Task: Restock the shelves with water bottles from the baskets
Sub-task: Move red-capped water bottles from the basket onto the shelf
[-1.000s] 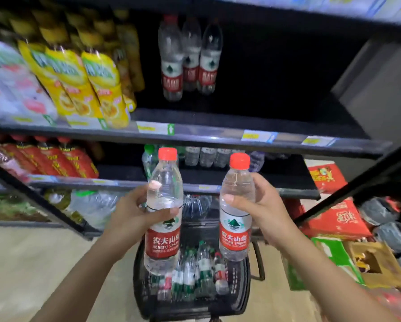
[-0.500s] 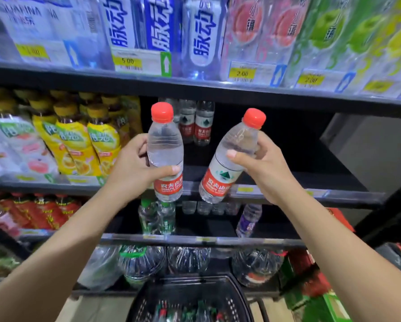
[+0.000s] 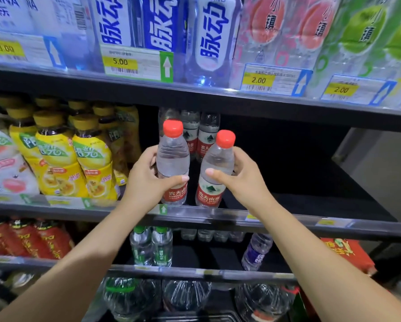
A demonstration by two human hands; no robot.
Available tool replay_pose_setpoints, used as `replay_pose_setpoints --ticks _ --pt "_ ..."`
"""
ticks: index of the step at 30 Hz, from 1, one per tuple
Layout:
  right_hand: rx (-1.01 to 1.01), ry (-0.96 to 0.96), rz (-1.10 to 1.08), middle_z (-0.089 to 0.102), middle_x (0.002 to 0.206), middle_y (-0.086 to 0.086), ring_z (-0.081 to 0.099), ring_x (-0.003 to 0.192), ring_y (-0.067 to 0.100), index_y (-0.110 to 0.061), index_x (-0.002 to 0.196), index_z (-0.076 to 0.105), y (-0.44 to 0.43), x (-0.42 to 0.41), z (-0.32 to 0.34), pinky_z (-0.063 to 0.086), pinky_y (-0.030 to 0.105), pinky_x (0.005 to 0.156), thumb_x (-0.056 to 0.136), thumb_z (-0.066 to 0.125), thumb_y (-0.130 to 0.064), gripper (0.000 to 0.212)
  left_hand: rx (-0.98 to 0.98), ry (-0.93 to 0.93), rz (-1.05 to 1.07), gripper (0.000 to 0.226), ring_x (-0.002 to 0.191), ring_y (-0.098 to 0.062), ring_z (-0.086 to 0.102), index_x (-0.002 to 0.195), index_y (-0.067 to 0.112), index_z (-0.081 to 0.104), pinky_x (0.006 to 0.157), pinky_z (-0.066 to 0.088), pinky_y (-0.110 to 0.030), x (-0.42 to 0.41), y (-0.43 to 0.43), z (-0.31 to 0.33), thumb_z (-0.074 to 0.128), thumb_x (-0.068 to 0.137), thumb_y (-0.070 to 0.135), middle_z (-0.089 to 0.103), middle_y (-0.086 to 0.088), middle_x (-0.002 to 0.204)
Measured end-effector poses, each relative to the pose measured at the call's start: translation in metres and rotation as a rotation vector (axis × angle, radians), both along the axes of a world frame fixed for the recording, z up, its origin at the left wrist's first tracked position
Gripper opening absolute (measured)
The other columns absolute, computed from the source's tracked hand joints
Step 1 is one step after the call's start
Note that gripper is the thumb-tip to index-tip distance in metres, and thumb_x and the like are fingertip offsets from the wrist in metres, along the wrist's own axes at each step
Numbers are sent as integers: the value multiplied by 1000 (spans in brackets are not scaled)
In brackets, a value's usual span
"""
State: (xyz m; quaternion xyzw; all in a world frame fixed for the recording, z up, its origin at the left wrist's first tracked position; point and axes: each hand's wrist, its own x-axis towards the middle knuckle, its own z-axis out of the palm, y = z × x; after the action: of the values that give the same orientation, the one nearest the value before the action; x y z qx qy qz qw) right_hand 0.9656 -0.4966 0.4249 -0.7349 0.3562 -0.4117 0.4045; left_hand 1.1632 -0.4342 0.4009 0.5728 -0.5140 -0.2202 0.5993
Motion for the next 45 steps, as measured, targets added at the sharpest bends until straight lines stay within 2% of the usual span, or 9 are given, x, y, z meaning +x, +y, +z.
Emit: replay_pose_setpoints --ticks 6,9,12,18,22,27,35,40,45 --pt "260 -81 -7 67 114 0 67 101 10 -15 124 48 -28 12 -10 54 32 88 72 83 -34 66 110 17 34 61 103 -10 63 105 20 44 89 53 -31 4 -25 -17 88 63 22 63 4 114" --pt "258 -115 24 67 116 -1 66 104 13 -19 122 48 -31 17 -13 54 33 88 76 79 -31 57 143 56 22 50 102 -13 65 88 20 39 84 55 -35 10 -34 -19 85 68 25 64 -3 117" --pt "216 -167 5 67 118 -3 65 107 9 -24 126 48 -28 16 -24 52 36 94 77 78 -35 59 116 97 11 45 99 -14 67 91 23 44 89 55 -41 10 -33 -23 83 70 23 67 -4 115" --pt "95 -35 -243 61 120 -11 60 106 2 -22 130 48 -3 15 -75 50 24 93 71 84 -24 69 153 -3 48 88 101 -11 67 133 34 46 90 54 -35 10 -14 -58 91 58 34 65 4 115" --pt "15 49 -351 61 108 -10 61 98 6 -26 111 49 7 25 -85 50 21 80 72 84 -25 53 178 -273 309 62 87 -11 67 113 16 55 81 56 -33 -6 -12 -63 89 62 29 69 1 99" --pt "-2 95 -383 64 106 -1 61 94 12 -17 108 54 -15 37 -82 47 23 74 77 79 -20 40 182 -300 327 54 89 -18 68 108 11 56 80 56 -36 -16 -41 -58 88 66 25 69 -4 100" --pt "66 72 -417 68 112 7 64 101 21 -13 121 53 -62 47 -79 47 25 77 77 79 -23 52 177 -248 391 49 98 -24 66 109 7 63 73 44 -26 -12 -84 -61 85 70 28 71 -9 105" --pt "130 81 -454 66 115 12 64 105 27 -5 115 57 -89 56 -85 53 36 85 76 80 -26 50 195 -180 416 47 101 -25 66 111 6 67 74 43 -23 -8 -104 -60 86 69 18 71 -11 108" --pt "152 55 -471 67 114 11 65 104 26 -4 111 60 -101 64 -87 49 27 80 77 80 -25 46 156 -69 425 47 99 -19 66 114 9 69 74 42 -17 -12 -114 -61 84 71 19 71 -9 111"
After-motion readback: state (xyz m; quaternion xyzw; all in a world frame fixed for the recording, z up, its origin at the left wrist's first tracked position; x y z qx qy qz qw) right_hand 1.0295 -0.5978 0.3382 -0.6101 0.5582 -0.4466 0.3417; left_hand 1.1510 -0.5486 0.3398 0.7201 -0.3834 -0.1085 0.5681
